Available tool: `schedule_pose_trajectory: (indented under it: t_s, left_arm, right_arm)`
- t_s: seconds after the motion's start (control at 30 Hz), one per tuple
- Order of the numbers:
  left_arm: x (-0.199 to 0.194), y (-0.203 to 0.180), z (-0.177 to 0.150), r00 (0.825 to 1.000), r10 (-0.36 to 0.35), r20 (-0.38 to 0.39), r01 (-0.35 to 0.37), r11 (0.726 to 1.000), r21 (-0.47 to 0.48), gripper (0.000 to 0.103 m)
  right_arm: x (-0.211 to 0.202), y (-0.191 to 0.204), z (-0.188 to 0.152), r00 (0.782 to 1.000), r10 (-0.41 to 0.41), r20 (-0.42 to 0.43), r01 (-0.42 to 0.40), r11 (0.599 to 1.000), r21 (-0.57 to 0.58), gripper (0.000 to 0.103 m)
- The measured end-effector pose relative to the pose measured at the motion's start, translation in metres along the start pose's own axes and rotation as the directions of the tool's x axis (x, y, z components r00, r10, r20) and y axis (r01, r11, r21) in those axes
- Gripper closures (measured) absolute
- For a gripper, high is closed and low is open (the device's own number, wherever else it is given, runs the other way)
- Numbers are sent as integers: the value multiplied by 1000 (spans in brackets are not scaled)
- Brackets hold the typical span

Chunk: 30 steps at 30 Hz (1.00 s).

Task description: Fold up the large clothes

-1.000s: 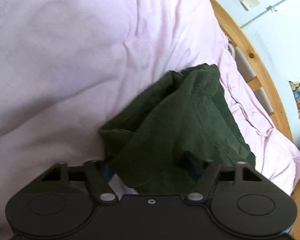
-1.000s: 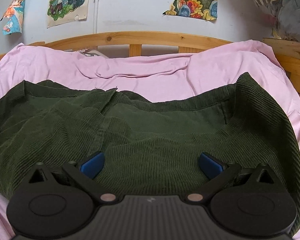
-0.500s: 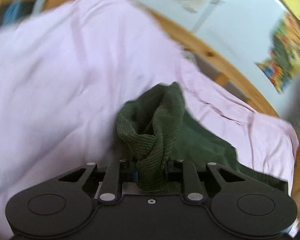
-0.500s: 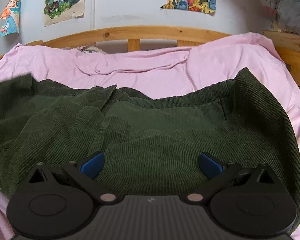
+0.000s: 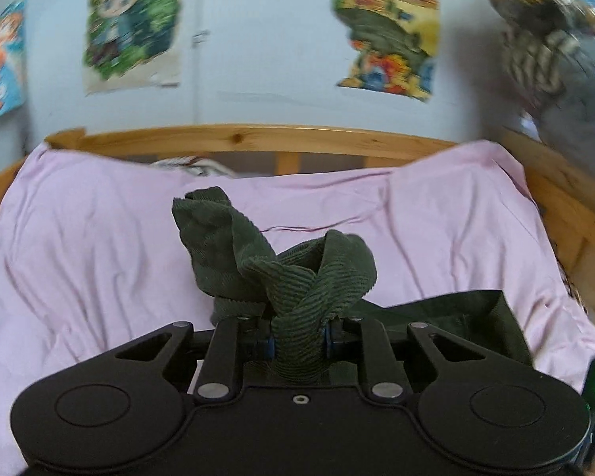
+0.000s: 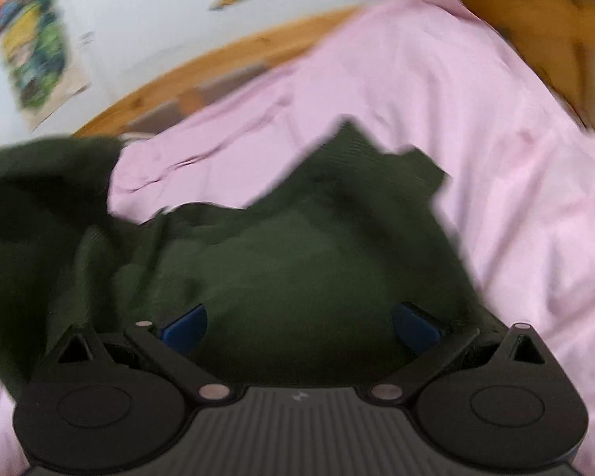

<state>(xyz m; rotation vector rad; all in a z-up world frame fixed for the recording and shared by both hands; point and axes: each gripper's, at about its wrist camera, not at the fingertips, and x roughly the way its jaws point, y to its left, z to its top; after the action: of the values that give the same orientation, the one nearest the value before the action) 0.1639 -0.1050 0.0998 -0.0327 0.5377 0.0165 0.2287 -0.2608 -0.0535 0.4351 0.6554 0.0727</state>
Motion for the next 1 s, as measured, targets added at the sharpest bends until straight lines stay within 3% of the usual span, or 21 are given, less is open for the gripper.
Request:
schedule_pose_trajectory:
  t_s: [0.13, 0.3, 0.57, 0.83, 1.0]
  left_arm:
    - [2, -36, -5, 1000, 2, -5, -1, 995, 103, 82]
    - [6, -63, -5, 1000, 14, -22, -11, 990, 142, 82]
    - [7, -93, -16, 999, 37, -22, -30, 968, 249, 82]
    - [18, -112, -19, 997, 74, -29, -62, 950, 306, 82]
    - [19, -111, -19, 997, 75, -33, -62, 954, 293, 82]
  right_arm:
    - [-7, -22, 13, 996, 85, 8, -84, 971, 224, 1]
    - [-4, -48, 19, 988, 157, 7, -149, 926, 348, 1]
    - [13, -78, 21, 971, 233, 50, -223, 816, 533, 0]
    - [34, -116, 17, 940, 327, 99, -300, 650, 698, 0]
    - [36, -115, 19, 938, 335, 86, -300, 665, 684, 0]
